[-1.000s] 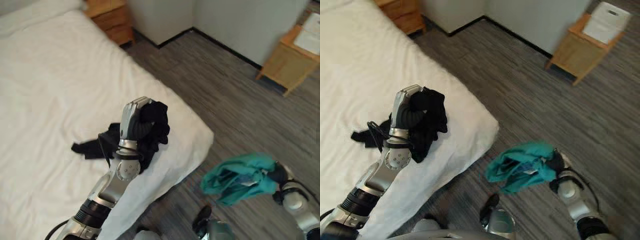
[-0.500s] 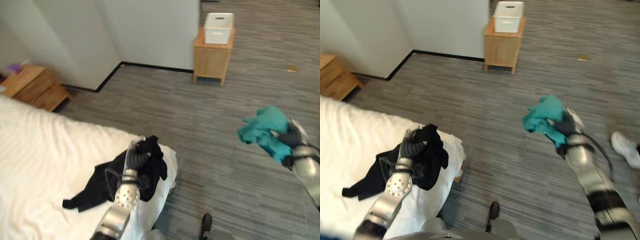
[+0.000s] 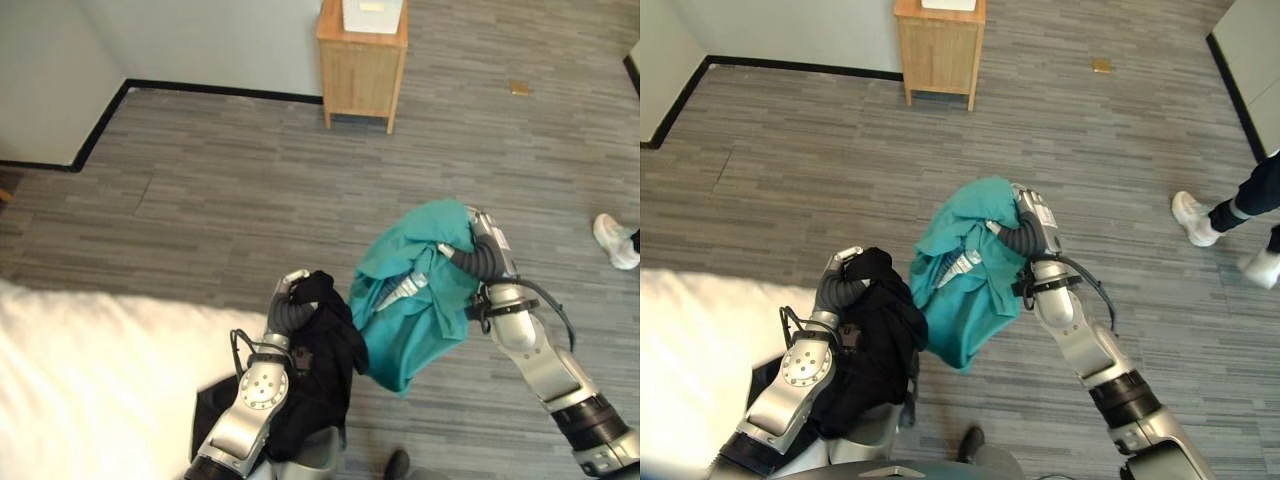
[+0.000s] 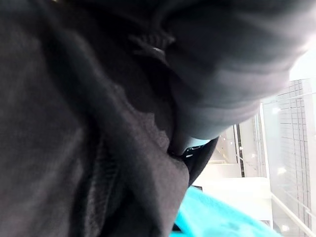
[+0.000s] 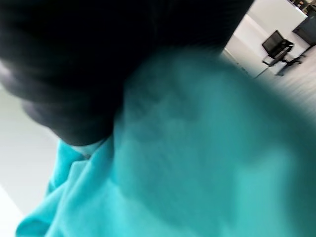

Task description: Pick up bed clothes into laundry basket.

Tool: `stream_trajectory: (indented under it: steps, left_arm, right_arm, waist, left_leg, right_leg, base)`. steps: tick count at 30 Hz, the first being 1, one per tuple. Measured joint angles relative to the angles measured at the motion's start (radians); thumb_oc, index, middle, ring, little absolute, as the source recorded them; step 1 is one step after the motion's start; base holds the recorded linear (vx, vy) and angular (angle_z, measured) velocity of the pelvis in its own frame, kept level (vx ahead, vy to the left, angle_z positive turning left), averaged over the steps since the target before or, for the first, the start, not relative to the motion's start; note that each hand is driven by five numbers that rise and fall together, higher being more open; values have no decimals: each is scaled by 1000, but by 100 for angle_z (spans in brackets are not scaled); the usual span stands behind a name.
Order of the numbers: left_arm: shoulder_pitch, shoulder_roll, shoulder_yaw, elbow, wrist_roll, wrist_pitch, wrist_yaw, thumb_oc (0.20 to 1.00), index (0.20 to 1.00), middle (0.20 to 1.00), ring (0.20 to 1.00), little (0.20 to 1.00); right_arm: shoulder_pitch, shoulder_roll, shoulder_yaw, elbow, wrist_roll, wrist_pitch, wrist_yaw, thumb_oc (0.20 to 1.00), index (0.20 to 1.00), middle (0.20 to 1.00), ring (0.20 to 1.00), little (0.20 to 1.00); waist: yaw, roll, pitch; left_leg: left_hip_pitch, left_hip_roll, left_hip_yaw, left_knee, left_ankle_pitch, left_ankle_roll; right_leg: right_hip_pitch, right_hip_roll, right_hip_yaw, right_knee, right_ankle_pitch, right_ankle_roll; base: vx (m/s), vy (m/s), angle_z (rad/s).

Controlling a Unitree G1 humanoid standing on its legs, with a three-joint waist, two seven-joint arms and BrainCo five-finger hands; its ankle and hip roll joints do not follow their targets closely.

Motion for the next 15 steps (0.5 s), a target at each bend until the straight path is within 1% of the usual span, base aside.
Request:
stream_trajectory:
  steps: [1,2,3,4,5,6,7,8,9,10,11,12,13,14,15]
  left_arm:
    - [-15,-15,7,-25,-1,18,21,200,200,200,200,200]
    - [-74,-25,-6,-22,-2,24,48,200,200,200,200,200]
    - [-121,27,-34,7,5,23,30,200,200,200,200,200]
    - [-117,37,-33,-11,6,15,29,200,200,200,200,200]
    - [-97,63,-24,-56,6,5,30,200,200,200,200,200]
    - [-76,83,-11,-97,6,1,34,200,200,200,200,200]
    - [-47,96,-7,-126,6,0,40,200,200,200,200,200]
    - [-30,104,-19,-130,5,1,43,200,200,200,200,200]
    - [-22,88,28,-116,7,-8,34,200,200,200,200,200]
    - [-26,-20,151,-96,-5,-26,39,200,200,200,200,200]
    - [-33,-34,158,-45,-5,-18,39,200,200,200,200,200]
    - [-39,-38,150,12,-5,-1,36,200,200,200,200,200]
    - [-33,-34,122,51,-5,14,28,200,200,200,200,200]
    - [2,-20,63,56,-5,21,7,200,200,200,200,200]
    - [6,-26,28,40,-6,18,-4,200,200,200,200,200]
  right_arm:
    - [31,23,-12,-40,-10,11,-1,200,200,200,200,200]
    - [72,106,-51,-51,-32,-4,2,200,200,200,200,200]
    - [138,135,-13,-63,-31,33,-1,200,200,200,200,200]
    - [147,100,-4,-66,-33,32,-1,200,200,200,200,200]
    - [134,80,-13,-59,-35,31,-3,200,200,200,200,200]
    - [112,78,-25,-50,-35,30,-4,200,200,200,200,200]
    - [91,77,-36,-45,-35,30,-6,200,200,200,200,200]
    - [85,72,-35,-49,-35,31,-6,200,200,200,200,200]
    - [84,72,-61,-91,-39,26,13,200,200,200,200,200]
    - [62,117,-179,-239,-42,-1,-13,200,200,200,200,200]
    - [34,103,-160,-209,-43,0,-23,200,200,200,200,200]
    - [16,87,-130,-154,-44,16,-15,200,200,200,200,200]
    - [24,77,-102,-103,-47,36,-3,200,200,200,200,200]
    - [104,73,-65,-59,-57,50,-1,200,200,200,200,200]
    - [151,62,-54,-48,-65,47,2,200,200,200,200,200]
  waist:
    - [-41,15,11]
    - [-65,46,72]
    - [-127,37,66]
    - [-140,16,39]
    - [-129,-14,18]
    - [-124,-34,5]
    - [-108,-40,-5]
    - [-110,-38,-15]
    - [-140,-33,-34]
    - [-223,26,-28]
    - [-228,46,-12]
    - [-233,64,-7]
    - [-227,69,-4]
    - [-233,54,-17]
    - [-229,50,-27]
  left_leg:
    - [18,-7,-28,25,-128,-52]
    - [90,18,-19,33,-176,-45]
    - [173,32,-42,-5,-83,-3]
    - [193,27,-24,-23,-97,-1]
    - [217,14,-17,-52,-100,-1]
    - [227,14,-20,-59,-103,-5]
    - [238,19,-24,-61,-106,-10]
    - [246,20,-55,-50,-143,-1]
    - [161,6,-114,26,-167,-17]
    - [-35,3,-183,203,-249,-51]
    - [-5,-2,-180,190,-247,-59]
    - [48,4,-173,174,-254,-70]
    - [129,15,-167,148,-264,-93]
    - [299,48,-200,115,-297,-144]
    - [327,91,-205,215,-313,-178]
  right_leg:
    - [-74,0,-2,244,28,103]
    - [-262,-42,-19,736,67,142]
    - [-426,-98,-54,934,67,116]
    - [-464,-101,-53,886,93,117]
    - [-505,-106,-51,834,144,113]
    - [-523,-106,-53,828,146,116]
    - [-532,-97,-64,850,121,121]
    - [-545,-103,-79,858,86,117]
    - [-630,-154,-90,947,-65,86]
    - [-759,-266,-210,630,-145,62]
    - [-748,-270,-213,441,-55,61]
    - [-708,-258,-212,302,34,46]
    - [-627,-238,-208,200,107,12]
    - [-439,-202,-201,232,73,46]
    - [-384,-171,-221,271,131,26]
  base:
    - [0,0,0]
    - [-14,1,23]
    - [0,0,31]
    - [0,0,49]
    - [0,0,35]
    - [816,81,24]
    - [1553,-222,29]
    - [1733,-293,50]
    - [1278,-483,123]
    - [545,-174,106]
    - [583,-165,77]
    - [356,-125,-5]
    - [566,-313,41]
    - [442,-370,84]
    - [432,-416,97]
